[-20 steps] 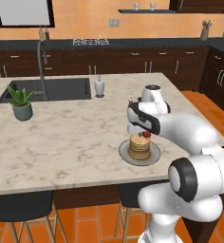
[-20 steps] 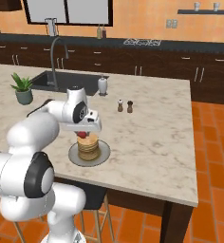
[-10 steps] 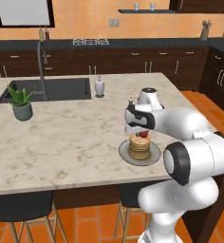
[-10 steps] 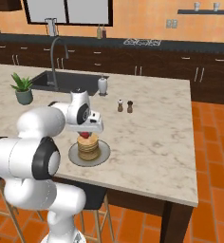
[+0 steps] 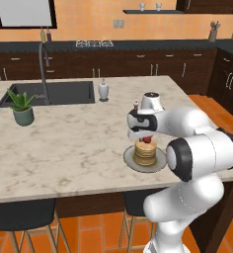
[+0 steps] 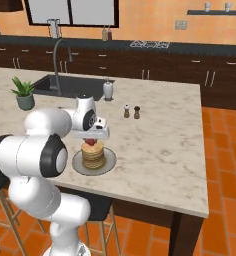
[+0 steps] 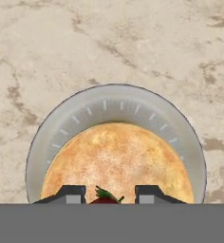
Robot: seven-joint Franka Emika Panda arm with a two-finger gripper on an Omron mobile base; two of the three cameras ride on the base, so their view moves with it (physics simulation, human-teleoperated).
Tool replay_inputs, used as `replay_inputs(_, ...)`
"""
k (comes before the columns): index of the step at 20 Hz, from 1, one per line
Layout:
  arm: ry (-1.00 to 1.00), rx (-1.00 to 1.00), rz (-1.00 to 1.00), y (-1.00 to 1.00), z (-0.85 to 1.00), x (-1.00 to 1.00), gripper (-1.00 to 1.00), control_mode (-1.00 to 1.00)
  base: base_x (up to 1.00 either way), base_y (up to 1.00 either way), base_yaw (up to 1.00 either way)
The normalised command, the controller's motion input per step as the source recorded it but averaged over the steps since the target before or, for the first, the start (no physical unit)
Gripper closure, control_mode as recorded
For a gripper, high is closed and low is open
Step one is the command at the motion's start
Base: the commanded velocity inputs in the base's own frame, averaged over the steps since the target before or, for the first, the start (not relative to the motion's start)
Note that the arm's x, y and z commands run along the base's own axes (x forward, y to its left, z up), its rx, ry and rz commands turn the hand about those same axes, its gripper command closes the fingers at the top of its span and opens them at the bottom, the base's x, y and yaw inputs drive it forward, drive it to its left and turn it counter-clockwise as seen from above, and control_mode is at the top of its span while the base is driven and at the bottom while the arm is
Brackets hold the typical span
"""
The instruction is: Take the strawberry from the fridge and place it on top of the pancake, located on the dining counter.
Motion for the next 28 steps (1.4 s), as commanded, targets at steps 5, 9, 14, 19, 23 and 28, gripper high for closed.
replay_inputs(5,0.01,0.0,0.0,0.0,-0.33,0.0,1.0,-1.0,0.0,0.0,0.0)
replay_inputs(9,0.0,0.0,0.0,0.01,-0.19,-0.04,-1.0,-1.0,0.0,0.0,0.0)
replay_inputs(14,0.0,0.0,0.0,0.0,-0.07,-0.16,-1.0,-1.0,0.0,0.0,0.0)
replay_inputs(19,-0.05,0.0,-0.01,0.0,0.11,-0.32,-1.0,-1.0,0.0,0.0,0.0)
replay_inputs(23,-0.15,0.0,-0.06,0.0,0.52,-0.82,-1.0,-1.0,0.0,0.0,0.0)
replay_inputs(28,-0.15,0.0,-0.07,0.0,0.51,-0.98,-1.0,-1.0,0.0,0.0,0.0)
